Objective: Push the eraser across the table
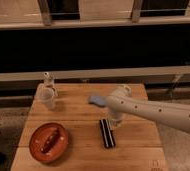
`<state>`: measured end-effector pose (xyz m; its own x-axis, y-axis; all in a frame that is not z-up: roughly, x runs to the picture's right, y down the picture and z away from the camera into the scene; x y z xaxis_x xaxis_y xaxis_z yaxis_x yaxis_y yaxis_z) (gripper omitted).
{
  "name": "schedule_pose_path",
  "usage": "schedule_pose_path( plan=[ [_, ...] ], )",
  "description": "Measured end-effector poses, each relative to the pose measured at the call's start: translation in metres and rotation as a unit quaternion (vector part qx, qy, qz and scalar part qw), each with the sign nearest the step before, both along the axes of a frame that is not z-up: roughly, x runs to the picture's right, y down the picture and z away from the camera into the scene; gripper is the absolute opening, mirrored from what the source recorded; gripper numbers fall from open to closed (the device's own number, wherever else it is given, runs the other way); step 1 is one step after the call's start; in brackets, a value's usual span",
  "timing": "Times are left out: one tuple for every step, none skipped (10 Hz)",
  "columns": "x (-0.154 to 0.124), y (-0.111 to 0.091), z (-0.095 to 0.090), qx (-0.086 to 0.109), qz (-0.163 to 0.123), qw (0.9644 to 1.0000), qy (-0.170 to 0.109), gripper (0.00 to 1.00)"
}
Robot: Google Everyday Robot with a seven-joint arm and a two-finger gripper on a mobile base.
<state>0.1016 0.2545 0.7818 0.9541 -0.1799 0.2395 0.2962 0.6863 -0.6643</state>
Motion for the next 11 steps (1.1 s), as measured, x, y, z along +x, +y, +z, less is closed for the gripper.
schedule_pose_path(
  plan=[
    [-0.002, 0.003, 0.001, -0.005, 0.000, 1.0000, -0.005, 0.00],
    [-0.003, 0.004, 0.001, -0.007, 0.001, 0.9999, -0.008, 0.00],
    [-0.003, 0.005, 0.002, -0.009, 0.002, 0.9999, -0.011, 0.00],
    [-0.005, 0.006, 0.002, -0.011, 0.005, 0.9998, -0.016, 0.00],
    [-0.005, 0.006, 0.002, -0.011, 0.006, 0.9998, -0.017, 0.00],
    [-0.005, 0.006, 0.002, -0.011, 0.006, 0.9998, -0.017, 0.00],
    [-0.005, 0.006, 0.002, -0.011, 0.006, 0.9998, -0.017, 0.00],
    [-0.006, 0.007, 0.001, -0.013, 0.006, 0.9997, -0.020, 0.00],
    [-0.010, 0.008, 0.000, -0.016, 0.006, 0.9994, -0.029, 0.00],
    [-0.019, 0.011, -0.003, -0.020, 0.006, 0.9988, -0.045, 0.00],
    [-0.029, 0.013, -0.006, -0.023, 0.003, 0.9980, -0.059, 0.00]
  ],
)
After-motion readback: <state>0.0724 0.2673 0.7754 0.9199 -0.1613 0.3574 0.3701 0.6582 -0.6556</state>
